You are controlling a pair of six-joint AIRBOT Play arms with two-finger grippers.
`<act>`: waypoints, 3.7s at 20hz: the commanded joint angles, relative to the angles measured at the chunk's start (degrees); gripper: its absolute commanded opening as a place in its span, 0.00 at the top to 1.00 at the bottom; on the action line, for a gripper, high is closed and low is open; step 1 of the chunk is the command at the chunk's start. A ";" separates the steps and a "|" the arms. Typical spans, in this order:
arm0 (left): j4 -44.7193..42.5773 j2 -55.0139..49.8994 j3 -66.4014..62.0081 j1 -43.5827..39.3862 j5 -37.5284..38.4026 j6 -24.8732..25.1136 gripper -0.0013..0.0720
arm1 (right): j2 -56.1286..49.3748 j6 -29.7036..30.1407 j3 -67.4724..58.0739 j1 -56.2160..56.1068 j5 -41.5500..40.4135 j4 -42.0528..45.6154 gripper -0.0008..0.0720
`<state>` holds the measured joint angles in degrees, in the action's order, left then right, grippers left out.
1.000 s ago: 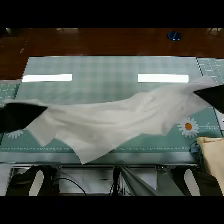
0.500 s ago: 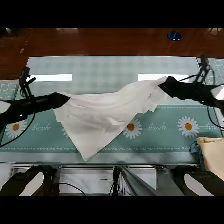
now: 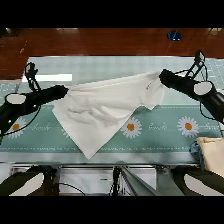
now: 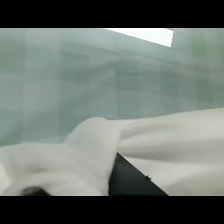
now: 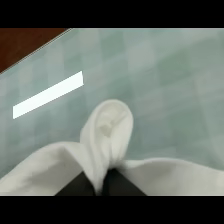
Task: Fold the shirts.
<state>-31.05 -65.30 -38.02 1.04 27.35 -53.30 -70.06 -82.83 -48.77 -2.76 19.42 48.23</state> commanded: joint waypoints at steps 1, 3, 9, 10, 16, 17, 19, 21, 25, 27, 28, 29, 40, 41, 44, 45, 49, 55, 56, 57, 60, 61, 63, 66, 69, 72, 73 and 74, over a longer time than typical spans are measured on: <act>0.04 -3.74 -0.31 -0.96 0.52 0.31 0.94 | -1.27 2.10 -0.20 -0.09 1.70 3.76 0.96; 0.04 -4.17 -0.31 -0.96 1.73 0.15 0.94 | -1.27 2.10 -0.20 -0.09 2.62 4.26 0.96; 0.04 -4.15 -0.31 -1.40 2.75 0.15 0.94 | -0.87 2.12 -0.35 -0.52 2.54 4.31 0.92; 0.07 -4.09 -0.31 -1.42 2.78 0.15 0.94 | -0.09 2.14 -0.83 -0.48 2.14 4.35 0.85; 0.07 -4.00 -0.31 -1.42 3.34 0.13 0.94 | 9.77 2.14 -9.31 1.81 3.08 10.19 0.41; 0.07 -4.00 -0.31 -1.42 3.37 0.13 0.94 | 11.34 2.10 -10.71 3.37 5.40 11.98 0.41; 0.07 -4.00 -0.31 -1.42 3.37 0.13 0.94 | 13.81 2.03 -12.76 8.09 14.49 15.19 0.37; 0.07 -4.00 -0.31 -1.42 3.30 0.15 0.94 | 14.69 1.90 -12.81 13.11 28.39 16.85 0.37; 0.04 -4.00 -0.31 -1.42 3.17 0.15 0.94 | 10.73 3.93 -8.63 16.15 47.91 18.78 0.23; 0.04 -4.00 -0.31 -1.42 3.17 0.15 0.94 | 6.91 7.82 -5.05 16.11 47.10 10.91 0.22; 0.07 -4.00 -0.31 -1.42 3.17 0.15 0.94 | 4.55 9.44 -4.02 16.11 46.60 6.14 0.20; 0.04 -4.00 -0.31 -1.42 3.17 0.15 0.94 | 1.84 10.99 -3.52 16.11 46.60 1.62 0.19; 0.04 -4.00 -0.31 -1.42 3.17 0.15 0.94 | -15.78 17.55 -3.50 6.16 31.08 -13.88 0.19; 0.04 -4.00 -0.31 -1.40 3.15 0.15 0.94 | -16.13 17.55 -3.50 6.16 30.77 -13.84 0.19; 0.04 -4.00 -0.31 -1.40 3.15 0.15 0.94 | -17.35 17.53 -3.50 6.10 30.60 -14.12 0.19; 0.04 -4.00 -0.31 -1.42 3.15 0.15 0.94 | -17.94 17.55 -3.50 6.10 30.40 -14.58 0.19; 0.04 -4.00 -0.31 -1.40 3.15 0.15 0.94 | -20.41 18.38 -3.50 5.66 28.17 -18.82 0.30; 0.04 -3.98 -0.37 -1.25 1.66 0.15 0.94 | -21.35 24.06 -5.81 -1.25 29.14 -27.23 0.95; 0.04 -3.98 -0.68 -0.90 1.88 0.15 0.94 | -20.76 24.94 -7.93 -1.25 31.87 -27.63 0.95; 0.02 -3.87 -1.51 -0.33 2.69 0.17 0.94 | -19.67 25.07 -10.23 -0.83 34.49 -27.52 0.95; -0.04 -1.77 -6.60 3.23 7.80 2.21 0.94 | -13.22 23.91 -18.08 2.05 40.59 -27.50 0.96; -0.04 -0.22 -9.31 4.85 10.05 4.33 0.94 | -10.19 22.36 -20.57 3.41 41.38 -27.47 0.96; -0.04 4.26 -15.63 8.33 14.27 5.27 0.94 | -3.87 18.93 -25.11 6.40 41.99 -26.80 0.96; -0.04 13.60 -27.87 12.59 17.90 5.25 0.94 | 5.99 15.28 -31.12 11.28 42.38 -26.67 0.96; 0.00 21.31 -41.77 13.33 18.32 5.03 0.94 | 14.14 11.78 -36.09 14.67 44.50 -26.69 0.96; -0.02 26.08 -54.55 13.33 18.71 0.85 0.94 | 20.55 8.63 -40.04 16.41 47.43 -26.69 0.96; -0.04 27.34 -58.47 13.33 19.76 -0.63 0.94 | 22.45 7.17 -41.68 16.65 48.04 -26.77 0.96; -0.13 28.37 -61.88 13.33 21.57 -2.73 0.94 | 24.20 6.01 -43.28 16.63 48.63 -26.73 0.96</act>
<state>-31.07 -41.19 -88.88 14.02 45.67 -51.53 -51.57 -72.53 -87.79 12.62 65.56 21.54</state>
